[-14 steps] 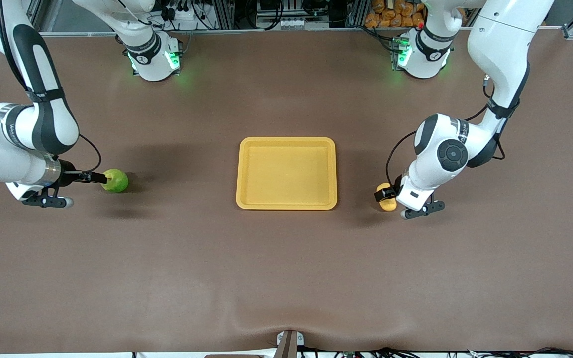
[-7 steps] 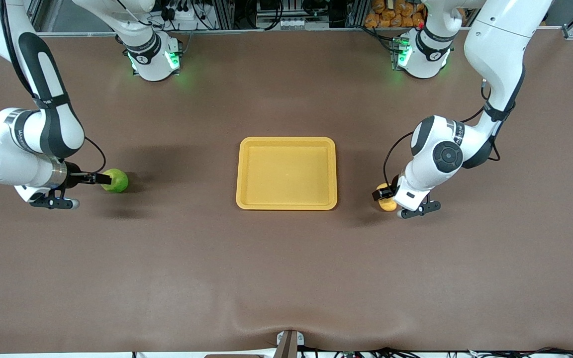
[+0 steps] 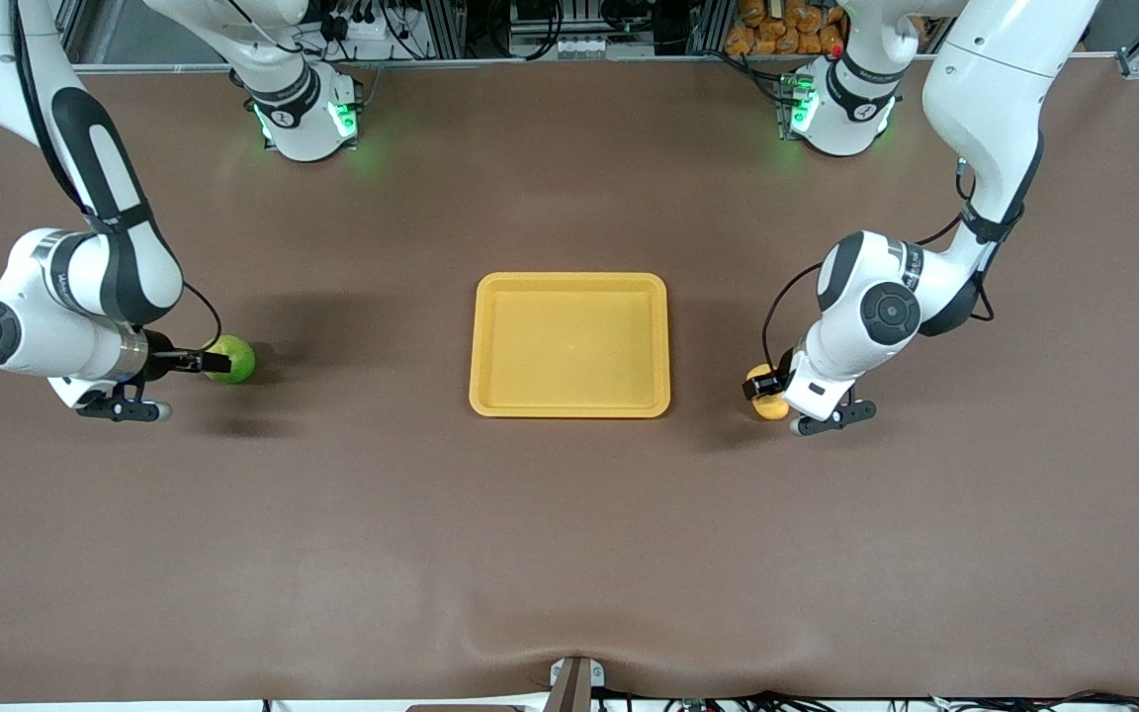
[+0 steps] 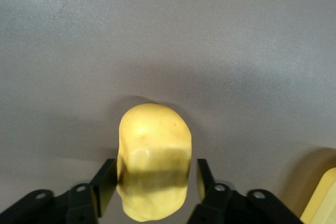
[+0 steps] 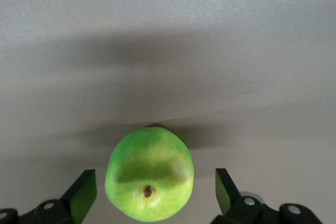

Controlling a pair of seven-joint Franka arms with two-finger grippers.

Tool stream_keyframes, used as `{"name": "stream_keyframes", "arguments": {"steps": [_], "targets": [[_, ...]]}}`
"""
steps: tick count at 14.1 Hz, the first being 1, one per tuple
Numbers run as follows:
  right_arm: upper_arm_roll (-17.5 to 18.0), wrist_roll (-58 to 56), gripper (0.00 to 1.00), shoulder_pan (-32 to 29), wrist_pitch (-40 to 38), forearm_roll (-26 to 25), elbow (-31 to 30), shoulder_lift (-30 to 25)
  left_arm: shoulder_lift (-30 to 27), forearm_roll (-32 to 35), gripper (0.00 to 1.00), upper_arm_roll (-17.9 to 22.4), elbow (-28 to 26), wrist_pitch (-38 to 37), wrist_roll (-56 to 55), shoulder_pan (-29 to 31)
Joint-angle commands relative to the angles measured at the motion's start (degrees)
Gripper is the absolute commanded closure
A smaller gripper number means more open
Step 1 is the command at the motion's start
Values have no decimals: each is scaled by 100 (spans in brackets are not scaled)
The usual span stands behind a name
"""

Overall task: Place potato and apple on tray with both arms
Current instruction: 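Lower and close the left gripper on the potato while the right grasps the apple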

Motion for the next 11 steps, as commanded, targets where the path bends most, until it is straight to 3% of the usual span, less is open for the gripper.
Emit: {"name": "stream_keyframes", "arguments": {"steps": [1, 4, 8, 11], "targets": [[53, -72, 0, -24, 330, 30, -249, -22, 49, -65, 41, 0, 46, 67, -74, -4], [53, -64, 0, 72, 551, 39, -417, 30, 49, -65, 53, 0, 46, 67, -74, -4], [53, -72, 0, 72, 665, 39, -478, 109, -13, -47, 87, -9, 64, 50, -57, -65], [53, -64, 0, 37, 718, 39, -496, 162, -74, -21, 87, -9, 221, -90, -48, -380]]}}
